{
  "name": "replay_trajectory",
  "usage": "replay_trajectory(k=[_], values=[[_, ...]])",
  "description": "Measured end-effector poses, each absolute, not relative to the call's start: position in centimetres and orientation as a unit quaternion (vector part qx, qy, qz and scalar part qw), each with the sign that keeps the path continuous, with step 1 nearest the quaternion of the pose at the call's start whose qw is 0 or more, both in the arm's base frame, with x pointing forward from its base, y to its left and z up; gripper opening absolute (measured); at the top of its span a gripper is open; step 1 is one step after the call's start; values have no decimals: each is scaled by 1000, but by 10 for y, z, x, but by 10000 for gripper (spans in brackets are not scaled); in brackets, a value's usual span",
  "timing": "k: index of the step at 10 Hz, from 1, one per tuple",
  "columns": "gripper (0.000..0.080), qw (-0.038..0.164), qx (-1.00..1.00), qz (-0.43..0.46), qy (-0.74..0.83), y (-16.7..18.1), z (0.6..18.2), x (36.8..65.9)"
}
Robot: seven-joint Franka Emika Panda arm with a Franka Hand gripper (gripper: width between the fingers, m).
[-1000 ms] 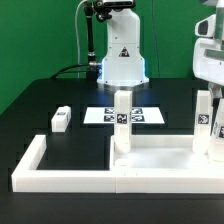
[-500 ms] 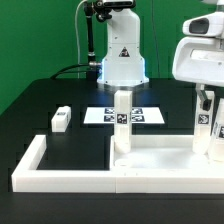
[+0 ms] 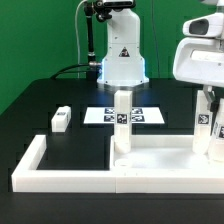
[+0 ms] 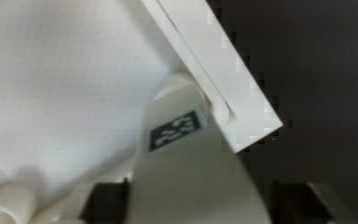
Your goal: Assemble desk
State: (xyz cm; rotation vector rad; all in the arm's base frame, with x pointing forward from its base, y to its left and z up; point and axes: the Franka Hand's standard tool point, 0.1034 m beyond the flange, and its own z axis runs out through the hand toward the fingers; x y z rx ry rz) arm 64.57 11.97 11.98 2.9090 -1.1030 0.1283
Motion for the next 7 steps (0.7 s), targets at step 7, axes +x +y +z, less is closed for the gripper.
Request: replay_trajectory(k=[7], values=[[291, -61, 688, 19, -723, 104, 118, 647]])
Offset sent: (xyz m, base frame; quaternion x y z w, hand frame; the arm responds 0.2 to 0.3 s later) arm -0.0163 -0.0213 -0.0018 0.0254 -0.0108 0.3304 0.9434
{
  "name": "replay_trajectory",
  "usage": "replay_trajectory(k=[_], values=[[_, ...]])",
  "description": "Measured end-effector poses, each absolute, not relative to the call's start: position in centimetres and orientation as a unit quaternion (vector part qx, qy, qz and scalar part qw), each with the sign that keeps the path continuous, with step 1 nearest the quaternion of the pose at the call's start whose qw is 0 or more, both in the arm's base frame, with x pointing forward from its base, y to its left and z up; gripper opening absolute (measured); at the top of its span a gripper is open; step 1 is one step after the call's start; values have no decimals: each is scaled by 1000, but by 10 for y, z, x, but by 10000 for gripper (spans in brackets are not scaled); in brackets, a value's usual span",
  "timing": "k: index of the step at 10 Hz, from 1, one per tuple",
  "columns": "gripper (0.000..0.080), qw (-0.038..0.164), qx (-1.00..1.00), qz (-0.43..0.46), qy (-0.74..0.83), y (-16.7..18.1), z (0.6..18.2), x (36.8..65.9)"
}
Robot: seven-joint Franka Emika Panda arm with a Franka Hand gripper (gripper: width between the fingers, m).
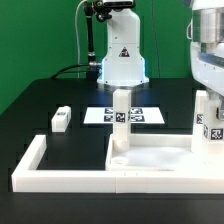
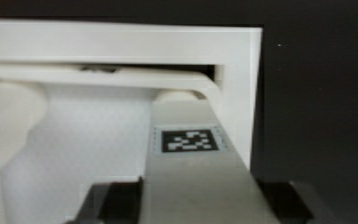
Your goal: Assemble desk
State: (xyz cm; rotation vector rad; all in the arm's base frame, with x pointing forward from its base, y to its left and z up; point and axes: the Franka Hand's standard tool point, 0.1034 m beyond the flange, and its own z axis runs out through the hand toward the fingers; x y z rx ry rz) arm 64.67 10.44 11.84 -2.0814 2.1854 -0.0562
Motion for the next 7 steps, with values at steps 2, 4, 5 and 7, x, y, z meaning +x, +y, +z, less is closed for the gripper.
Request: replay_trajectory(k=[2, 4, 5, 7], values=[[292, 81, -600, -12, 796, 118, 118, 648], [292, 82, -599, -13, 796, 119, 117, 649], [401, 76, -648, -16, 758, 118, 118, 647], [536, 64, -770, -19, 634, 113, 119, 646]])
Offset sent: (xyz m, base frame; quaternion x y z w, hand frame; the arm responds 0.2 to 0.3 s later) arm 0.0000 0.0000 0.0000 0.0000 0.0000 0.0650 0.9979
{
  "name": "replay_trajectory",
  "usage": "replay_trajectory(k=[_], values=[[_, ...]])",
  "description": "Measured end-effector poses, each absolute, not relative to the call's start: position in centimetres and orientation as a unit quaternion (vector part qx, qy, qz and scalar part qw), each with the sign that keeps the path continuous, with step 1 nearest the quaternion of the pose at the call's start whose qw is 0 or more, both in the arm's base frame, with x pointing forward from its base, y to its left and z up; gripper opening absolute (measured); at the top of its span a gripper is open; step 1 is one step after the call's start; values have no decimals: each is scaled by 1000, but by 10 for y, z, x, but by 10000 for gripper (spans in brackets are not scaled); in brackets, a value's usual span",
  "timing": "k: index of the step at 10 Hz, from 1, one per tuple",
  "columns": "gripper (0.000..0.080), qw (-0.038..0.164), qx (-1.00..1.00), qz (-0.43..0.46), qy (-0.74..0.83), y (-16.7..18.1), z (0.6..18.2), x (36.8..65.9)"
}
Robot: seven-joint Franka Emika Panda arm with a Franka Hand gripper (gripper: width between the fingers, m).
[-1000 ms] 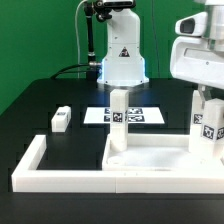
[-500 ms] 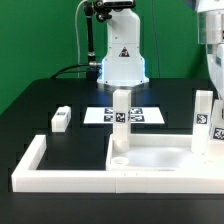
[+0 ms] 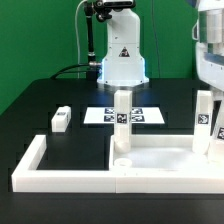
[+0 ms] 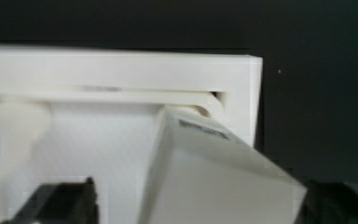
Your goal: Assemble desk
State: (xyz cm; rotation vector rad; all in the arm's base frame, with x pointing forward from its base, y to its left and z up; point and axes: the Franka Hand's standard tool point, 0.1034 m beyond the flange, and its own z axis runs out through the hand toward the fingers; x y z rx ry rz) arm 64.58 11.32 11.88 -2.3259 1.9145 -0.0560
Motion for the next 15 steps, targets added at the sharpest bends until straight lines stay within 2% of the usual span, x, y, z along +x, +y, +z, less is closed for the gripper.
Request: replay_trajectory(k=[1, 2, 4, 5, 6, 9, 10, 11, 12, 13, 15], values=[[626, 61, -811, -26, 581, 115, 117, 644], [642, 61, -819, -32, 569, 117, 114, 641], [648, 58, -854, -36, 516, 115, 114, 641], [648, 46, -887, -38, 458, 115, 115, 642], [649, 20, -936, -40, 350, 115, 117, 646], [649, 17, -937, -43, 347, 116, 117, 649], [559, 18, -934, -42, 355, 116, 116, 649], [370, 19, -920, -42, 390, 116, 116, 649], [370, 19, -906, -39, 422, 114, 116, 648], [297, 23, -881, -37, 471, 109, 117, 649], [295, 29, -813, -30, 580, 97, 117, 650]])
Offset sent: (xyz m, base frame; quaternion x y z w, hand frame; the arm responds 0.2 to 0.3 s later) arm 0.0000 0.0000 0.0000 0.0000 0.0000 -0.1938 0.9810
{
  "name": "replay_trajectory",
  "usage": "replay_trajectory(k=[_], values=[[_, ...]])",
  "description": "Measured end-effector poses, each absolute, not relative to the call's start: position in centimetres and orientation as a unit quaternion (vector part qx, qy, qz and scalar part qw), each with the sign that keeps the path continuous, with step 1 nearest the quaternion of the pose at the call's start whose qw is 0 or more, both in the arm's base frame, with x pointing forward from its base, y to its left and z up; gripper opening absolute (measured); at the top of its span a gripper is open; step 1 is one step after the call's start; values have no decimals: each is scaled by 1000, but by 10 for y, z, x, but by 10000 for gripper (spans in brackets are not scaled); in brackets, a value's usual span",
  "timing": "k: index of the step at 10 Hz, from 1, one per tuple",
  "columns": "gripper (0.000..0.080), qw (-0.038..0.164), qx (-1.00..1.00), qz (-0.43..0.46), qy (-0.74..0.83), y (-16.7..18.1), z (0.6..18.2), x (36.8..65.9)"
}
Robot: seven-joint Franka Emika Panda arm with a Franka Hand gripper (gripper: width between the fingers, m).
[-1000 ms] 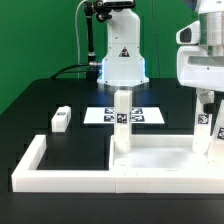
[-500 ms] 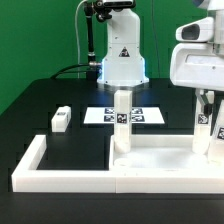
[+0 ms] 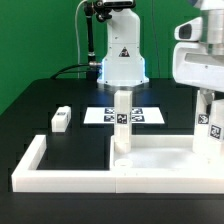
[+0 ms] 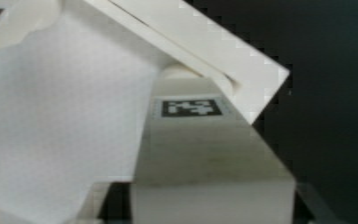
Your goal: Assemble desk
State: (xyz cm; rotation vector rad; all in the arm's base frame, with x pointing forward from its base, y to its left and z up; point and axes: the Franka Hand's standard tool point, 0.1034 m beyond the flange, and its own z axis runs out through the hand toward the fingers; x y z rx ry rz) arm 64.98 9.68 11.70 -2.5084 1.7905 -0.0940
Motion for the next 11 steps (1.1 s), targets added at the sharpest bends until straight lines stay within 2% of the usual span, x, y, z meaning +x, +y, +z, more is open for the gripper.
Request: replay_trajectory(k=[4, 5, 6, 7, 8, 9, 11], values=[[294, 85, -611, -3, 787, 103, 113, 646], [294, 89, -574, -4, 814, 107, 113, 646], [372, 89, -569, -3, 817, 107, 112, 646], [372, 88, -579, -5, 810, 107, 111, 646], [520, 79, -627, -9, 775, 108, 111, 645], [621, 58, -714, -12, 698, 113, 113, 645], [644, 49, -818, -21, 573, 120, 110, 644]])
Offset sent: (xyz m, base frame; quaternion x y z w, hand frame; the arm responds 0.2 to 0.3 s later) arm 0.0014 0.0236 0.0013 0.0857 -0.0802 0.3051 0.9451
